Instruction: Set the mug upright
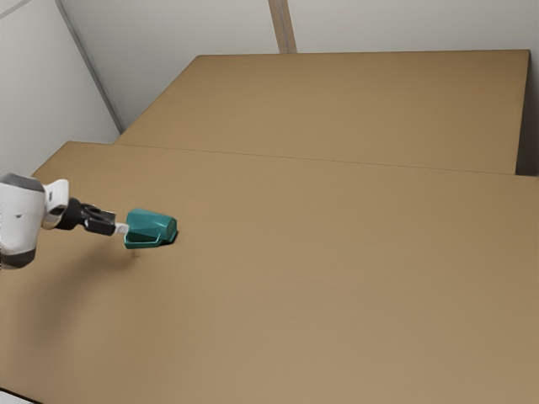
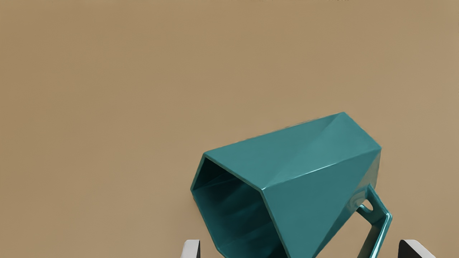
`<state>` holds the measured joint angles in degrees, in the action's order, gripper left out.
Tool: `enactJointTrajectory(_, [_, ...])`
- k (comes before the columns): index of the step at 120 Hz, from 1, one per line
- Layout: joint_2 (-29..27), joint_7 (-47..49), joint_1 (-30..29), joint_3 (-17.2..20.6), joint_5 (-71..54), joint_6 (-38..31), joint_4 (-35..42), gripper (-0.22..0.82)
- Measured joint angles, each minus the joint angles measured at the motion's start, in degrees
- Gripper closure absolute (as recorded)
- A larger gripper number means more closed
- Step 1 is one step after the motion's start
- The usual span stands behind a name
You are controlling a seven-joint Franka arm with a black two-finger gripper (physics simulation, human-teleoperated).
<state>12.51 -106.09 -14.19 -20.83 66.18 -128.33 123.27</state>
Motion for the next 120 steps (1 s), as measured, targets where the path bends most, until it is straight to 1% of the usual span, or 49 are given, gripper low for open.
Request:
enactJointTrajectory(21, [0.97, -11.39, -0.03, 0.32, 6.68, 0.61, 1.93, 0.0])
enactJointTrajectory(43, [1.26, -20.37, -0.07, 0.35, 11.16, 1.57, 3.64, 0.02])
enactJointTrajectory(67, [1.04, -27.51, -0.4, 0.35, 14.48, 3.05, 5.09, 0.16])
enactJointTrajectory(96, [0.89, -33.39, -0.56, 0.35, 17.01, 4.99, 5.64, 0.26])
enactJointTrajectory(113, [0.03, -35.68, -0.51, 0.38, 17.69, 5.89, 5.85, 0.34])
enactJointTrajectory(120, [-0.1, -36.3, -0.48, 0.42, 17.81, 6.15, 5.86, 0.39])
